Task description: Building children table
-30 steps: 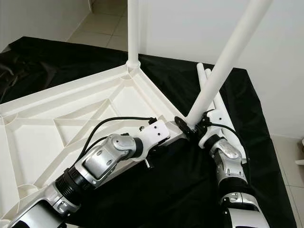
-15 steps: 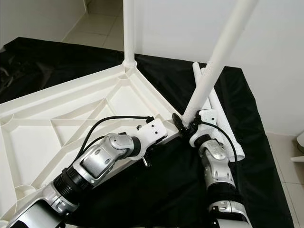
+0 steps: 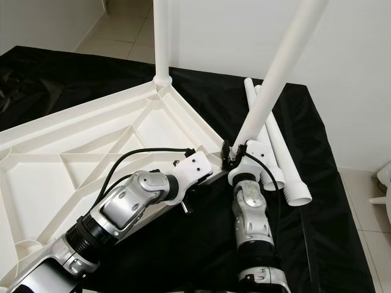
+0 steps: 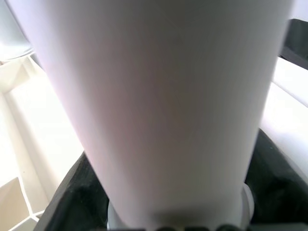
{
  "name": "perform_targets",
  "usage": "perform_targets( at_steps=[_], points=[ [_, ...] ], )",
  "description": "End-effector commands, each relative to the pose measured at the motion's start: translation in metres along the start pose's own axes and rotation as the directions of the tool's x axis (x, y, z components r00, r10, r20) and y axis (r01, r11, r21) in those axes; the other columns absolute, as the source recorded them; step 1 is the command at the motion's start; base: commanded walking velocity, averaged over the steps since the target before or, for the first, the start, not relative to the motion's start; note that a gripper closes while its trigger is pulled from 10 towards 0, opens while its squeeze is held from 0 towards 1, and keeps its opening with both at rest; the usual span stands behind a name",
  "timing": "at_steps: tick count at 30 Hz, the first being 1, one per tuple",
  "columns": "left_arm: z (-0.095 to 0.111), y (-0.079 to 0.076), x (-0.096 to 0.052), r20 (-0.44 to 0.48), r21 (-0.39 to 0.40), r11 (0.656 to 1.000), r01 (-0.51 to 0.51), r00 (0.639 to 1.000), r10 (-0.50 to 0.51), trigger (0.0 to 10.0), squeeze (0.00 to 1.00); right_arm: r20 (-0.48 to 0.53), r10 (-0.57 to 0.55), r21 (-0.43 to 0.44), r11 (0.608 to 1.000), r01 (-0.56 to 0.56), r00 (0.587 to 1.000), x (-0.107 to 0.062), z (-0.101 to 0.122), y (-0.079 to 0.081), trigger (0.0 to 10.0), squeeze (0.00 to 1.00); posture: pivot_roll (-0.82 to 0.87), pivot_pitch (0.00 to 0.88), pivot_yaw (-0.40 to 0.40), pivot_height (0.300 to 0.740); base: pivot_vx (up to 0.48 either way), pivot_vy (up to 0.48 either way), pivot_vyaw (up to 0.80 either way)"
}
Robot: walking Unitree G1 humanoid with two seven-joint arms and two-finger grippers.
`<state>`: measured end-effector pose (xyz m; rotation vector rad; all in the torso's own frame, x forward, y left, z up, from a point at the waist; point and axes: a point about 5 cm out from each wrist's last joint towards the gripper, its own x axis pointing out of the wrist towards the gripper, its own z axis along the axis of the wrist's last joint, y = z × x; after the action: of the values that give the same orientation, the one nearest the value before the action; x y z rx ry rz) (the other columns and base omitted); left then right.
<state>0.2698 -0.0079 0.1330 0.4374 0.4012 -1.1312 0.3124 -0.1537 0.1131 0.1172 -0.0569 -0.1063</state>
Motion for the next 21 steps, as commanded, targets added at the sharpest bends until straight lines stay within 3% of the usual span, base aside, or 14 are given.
perform_targets(
  at_steps=[1, 10, 11, 21],
  points=[
    [-0.0235, -0.0235, 0.0138, -0.092, -0.068, 0.988, 0.136, 0.986, -0.142, 10.0, 0.00, -0.070, 0.046, 0.020, 0.999, -0.045, 0.996, -0.0047, -0.0109, 0.0193, 10.0, 0.00, 0.00, 0.107, -0.051, 0.740, 0.000, 0.000, 0.00],
    [-0.0245, -0.0250, 0.0128, -0.096, -0.065, 0.988, 0.140, 0.985, -0.146, 10.0, 0.00, -0.075, 0.059, 0.045, 0.997, -0.056, 0.995, -0.0086, -0.0104, 0.0202, 10.0, 0.00, 0.01, 0.109, -0.047, 0.740, 0.000, 0.000, 0.00],
    [-0.0248, -0.0250, 0.0127, -0.097, -0.067, 0.988, 0.140, 0.984, -0.147, 10.0, 0.00, -0.067, 0.092, 0.077, 0.993, -0.087, 0.994, -0.0096, -0.0087, 0.0225, 10.0, 1.00, 0.01, 0.109, -0.047, 0.740, 0.000, 0.000, 0.00],
    [-0.0252, -0.0241, 0.0131, -0.098, -0.071, 0.988, 0.137, 0.985, -0.143, 10.0, 0.00, -0.038, 0.146, 0.076, 0.987, -0.142, 0.989, -0.0103, -0.0027, 0.0176, 10.0, 1.00, 0.01, 0.104, -0.053, 0.740, 0.000, 0.000, 0.00]
  ],
)
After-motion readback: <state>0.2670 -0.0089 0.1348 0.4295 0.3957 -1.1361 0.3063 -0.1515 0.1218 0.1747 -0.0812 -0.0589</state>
